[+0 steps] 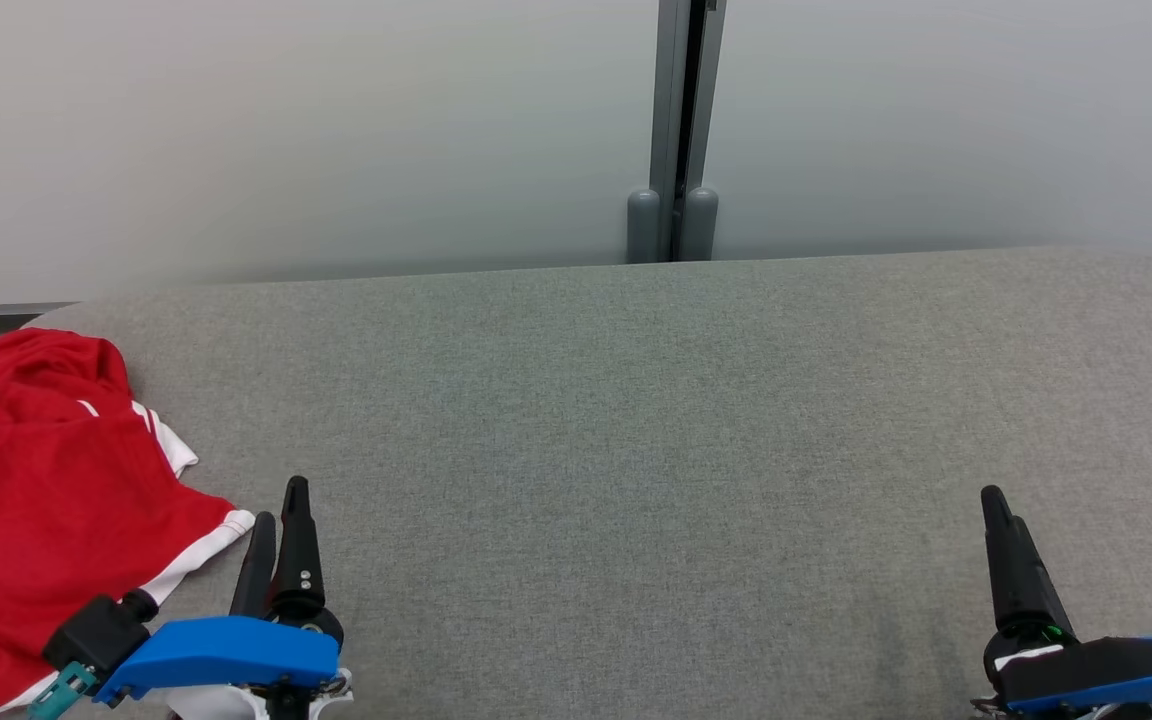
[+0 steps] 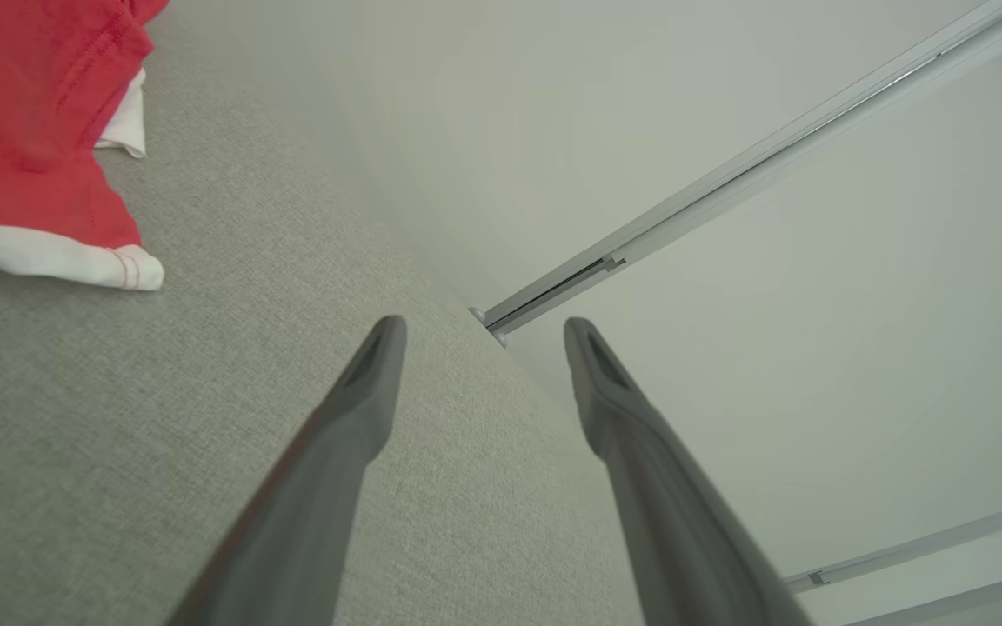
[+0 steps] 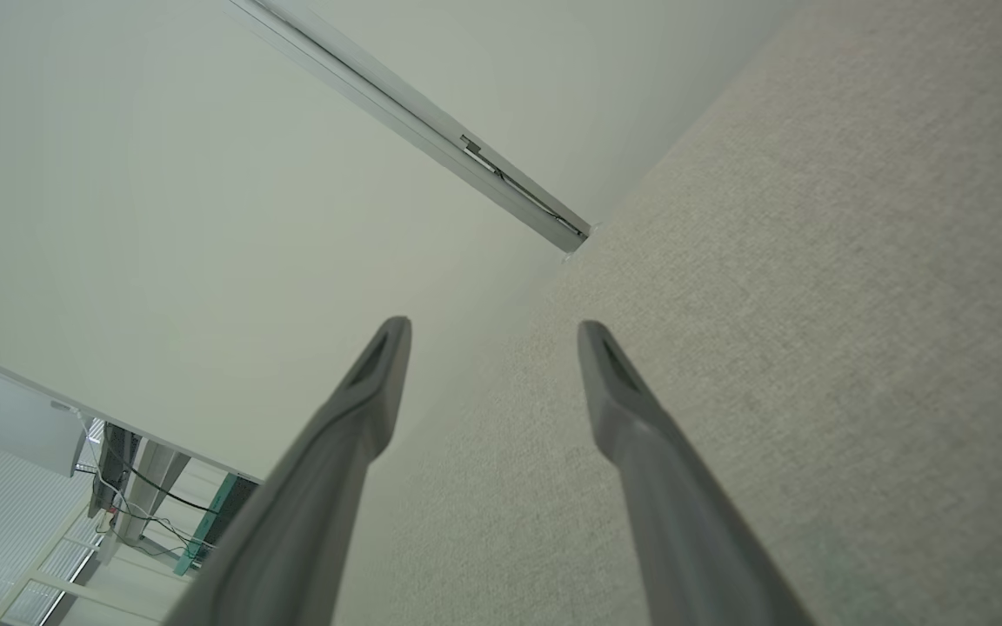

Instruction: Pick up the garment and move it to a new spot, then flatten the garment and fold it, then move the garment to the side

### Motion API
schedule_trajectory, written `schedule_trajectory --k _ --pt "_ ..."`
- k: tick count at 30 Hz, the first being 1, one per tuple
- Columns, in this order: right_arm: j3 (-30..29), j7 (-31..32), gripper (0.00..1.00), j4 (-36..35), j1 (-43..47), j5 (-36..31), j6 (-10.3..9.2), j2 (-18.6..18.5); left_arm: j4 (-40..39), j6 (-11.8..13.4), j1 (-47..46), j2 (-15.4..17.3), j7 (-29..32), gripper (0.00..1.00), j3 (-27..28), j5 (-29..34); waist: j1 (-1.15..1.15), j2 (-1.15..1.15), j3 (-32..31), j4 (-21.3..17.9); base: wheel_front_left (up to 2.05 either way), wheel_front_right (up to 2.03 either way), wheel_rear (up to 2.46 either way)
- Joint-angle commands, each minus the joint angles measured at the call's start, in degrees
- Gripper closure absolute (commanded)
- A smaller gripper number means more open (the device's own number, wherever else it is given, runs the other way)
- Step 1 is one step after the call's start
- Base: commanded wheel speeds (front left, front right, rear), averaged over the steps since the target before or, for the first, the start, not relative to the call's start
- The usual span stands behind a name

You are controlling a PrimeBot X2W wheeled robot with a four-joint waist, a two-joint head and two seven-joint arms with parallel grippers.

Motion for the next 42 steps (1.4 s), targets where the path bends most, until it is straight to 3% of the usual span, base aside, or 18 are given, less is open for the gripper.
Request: schedule_trajectory --k 1,15,42 --pt "0.26 -0.62 0.00 -1.18 0.36 -2.66 0.09 -0.36 -1.09 0.41 -0.20 0.42 -0.61 0.00 -0.58 2.79 0.00 0.00 0.01 0.00 0.00 0.00 0.00" --pt "1.45 -3.22 0.00 -0.82 1.37 -16.69 0.10 -0.43 -1.54 2.58 1.35 0.47 -3.22 0.00 -1.48 17.37 0.00 0.00 -0.02 0.05 0.00 0.00 0.00" --pt "3.42 -7.38 0.00 0.78 2.20 -36.02 0.13 -0.55 3.18 2.98 1.96 0.55 -7.37 0.00 -3.58 34.59 0.00 0.00 0.28 0.15 0.00 0.00 0.00"
